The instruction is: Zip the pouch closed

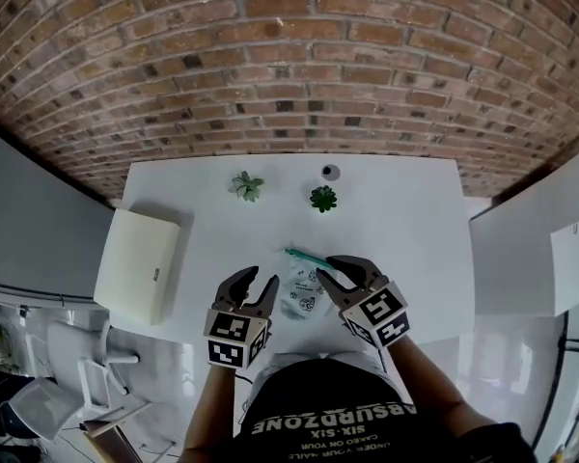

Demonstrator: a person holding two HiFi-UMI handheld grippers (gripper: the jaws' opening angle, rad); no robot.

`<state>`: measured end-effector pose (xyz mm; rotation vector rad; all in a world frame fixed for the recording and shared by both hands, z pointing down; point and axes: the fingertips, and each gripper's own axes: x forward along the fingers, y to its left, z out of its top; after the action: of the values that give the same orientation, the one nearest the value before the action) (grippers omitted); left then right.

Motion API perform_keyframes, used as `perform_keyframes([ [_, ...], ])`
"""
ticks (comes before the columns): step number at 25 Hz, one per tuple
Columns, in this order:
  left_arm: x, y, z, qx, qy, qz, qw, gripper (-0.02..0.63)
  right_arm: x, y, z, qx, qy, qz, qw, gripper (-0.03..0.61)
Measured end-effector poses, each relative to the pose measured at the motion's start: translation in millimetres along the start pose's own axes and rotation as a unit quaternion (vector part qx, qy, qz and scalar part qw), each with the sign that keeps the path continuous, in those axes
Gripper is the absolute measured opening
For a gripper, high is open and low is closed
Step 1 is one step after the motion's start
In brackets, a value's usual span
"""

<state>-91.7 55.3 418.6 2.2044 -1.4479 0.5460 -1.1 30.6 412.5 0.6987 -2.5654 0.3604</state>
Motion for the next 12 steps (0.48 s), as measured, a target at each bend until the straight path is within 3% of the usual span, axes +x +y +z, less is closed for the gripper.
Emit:
perform_keyframes([
  [6,30.2,12.3,-4.3,0.007,0.025,-0.014,0.9996,0.14,23.4,-8.8,-8.4,-0.021,0.027,0.019,0.999,0.092],
  [12,64.2,23.9,-26.9,0.036,0.088,-0.034,0.9949,0.14,49.3,-26.6,-18.3,-0.055,0.051,0.037,0.997,0.092],
])
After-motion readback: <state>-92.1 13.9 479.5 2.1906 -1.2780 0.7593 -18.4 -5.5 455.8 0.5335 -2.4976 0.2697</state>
